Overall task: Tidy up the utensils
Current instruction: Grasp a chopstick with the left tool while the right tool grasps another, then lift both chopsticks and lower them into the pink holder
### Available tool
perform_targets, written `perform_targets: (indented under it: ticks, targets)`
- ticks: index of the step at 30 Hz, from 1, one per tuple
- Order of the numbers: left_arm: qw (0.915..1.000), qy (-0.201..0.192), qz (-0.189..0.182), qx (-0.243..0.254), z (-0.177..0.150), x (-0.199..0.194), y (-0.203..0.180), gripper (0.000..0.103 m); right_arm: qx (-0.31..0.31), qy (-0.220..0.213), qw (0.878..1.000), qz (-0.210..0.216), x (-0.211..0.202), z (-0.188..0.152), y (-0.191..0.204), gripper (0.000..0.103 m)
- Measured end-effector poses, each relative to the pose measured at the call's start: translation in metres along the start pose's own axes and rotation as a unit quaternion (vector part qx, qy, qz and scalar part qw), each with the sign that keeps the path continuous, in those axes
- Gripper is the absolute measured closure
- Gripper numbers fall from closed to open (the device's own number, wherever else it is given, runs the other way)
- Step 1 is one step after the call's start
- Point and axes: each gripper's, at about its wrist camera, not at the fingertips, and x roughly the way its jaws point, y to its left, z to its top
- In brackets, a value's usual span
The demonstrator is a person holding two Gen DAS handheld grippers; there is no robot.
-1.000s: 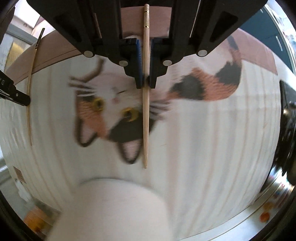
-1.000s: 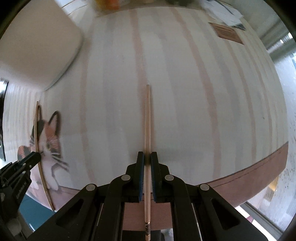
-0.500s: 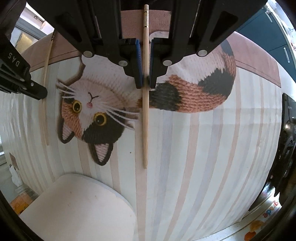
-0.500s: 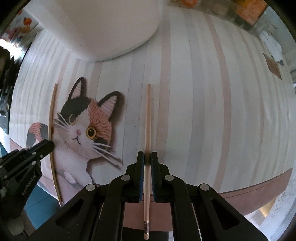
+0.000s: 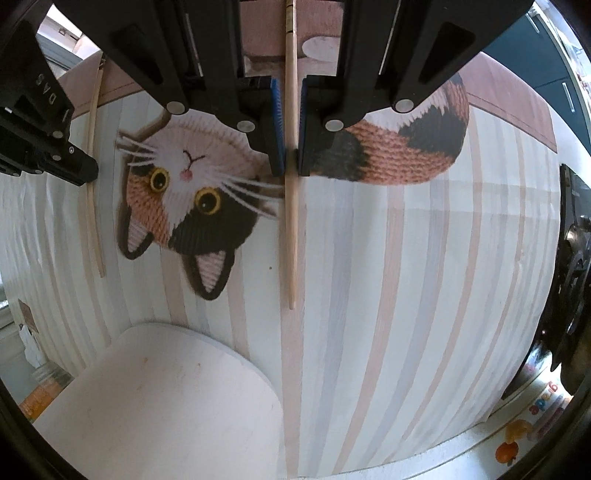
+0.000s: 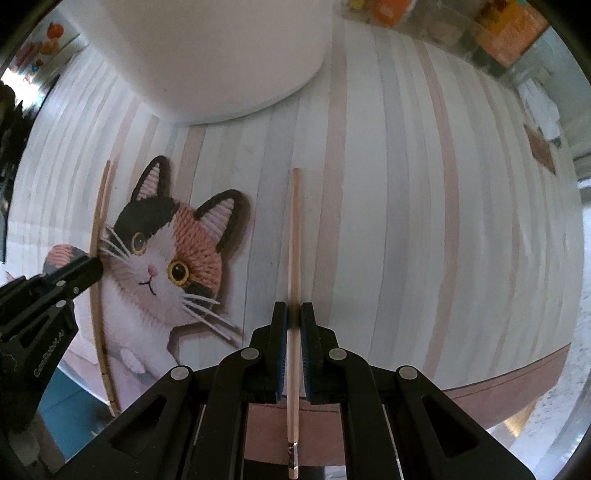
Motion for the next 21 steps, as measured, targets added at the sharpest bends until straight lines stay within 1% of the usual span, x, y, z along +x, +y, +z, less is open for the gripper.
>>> perform_targets:
  ticks: [2, 3, 5, 8, 11, 14, 16, 21]
  targets:
    - [0.9999, -0.003, 0.0, -0.017, 0.002, 0.002, 0.001, 0.098, -0.001, -0.003, 1.0, -0.007, -0.001, 0.001, 0.006, 0.096]
    - [0.9997, -0.012, 0.004, -0.02, 0.002, -0.001, 0.002, 0.098, -0.002, -0.005, 1.0, -0.007, -0.001, 0.001, 0.007, 0.096]
    - [0.9986, -0.045, 0.026, -0.011, 0.002, -0.02, 0.002, 0.098, 0.001, -0.014, 1.0, -0.008, -0.008, -0.002, 0.007, 0.096]
    - [0.995, -0.087, 0.049, 0.0, 0.006, -0.048, 0.001, 0.098, -0.009, -0.055, 0.998, -0.023, -0.034, -0.008, 0.005, 0.096]
    - [0.9896, -0.13, 0.061, 0.004, 0.012, -0.08, -0.001, 0.098, -0.012, -0.101, 0.994, -0.03, -0.068, -0.008, 0.004, 0.096]
    - [0.9832, -0.17, 0.067, -0.002, 0.016, -0.113, -0.001, 0.098, -0.012, -0.144, 0.989, -0.036, -0.1, -0.005, 0.001, 0.096]
    - [0.9797, -0.19, 0.063, -0.005, 0.01, -0.132, 0.001, 0.099, -0.006, -0.165, 0.986, -0.034, -0.118, -0.002, -0.001, 0.096]
    - [0.9674, -0.249, 0.045, -0.009, 0.012, -0.187, 0.011, 0.098, 0.023, -0.221, 0.975, -0.005, -0.168, 0.009, -0.019, 0.096]
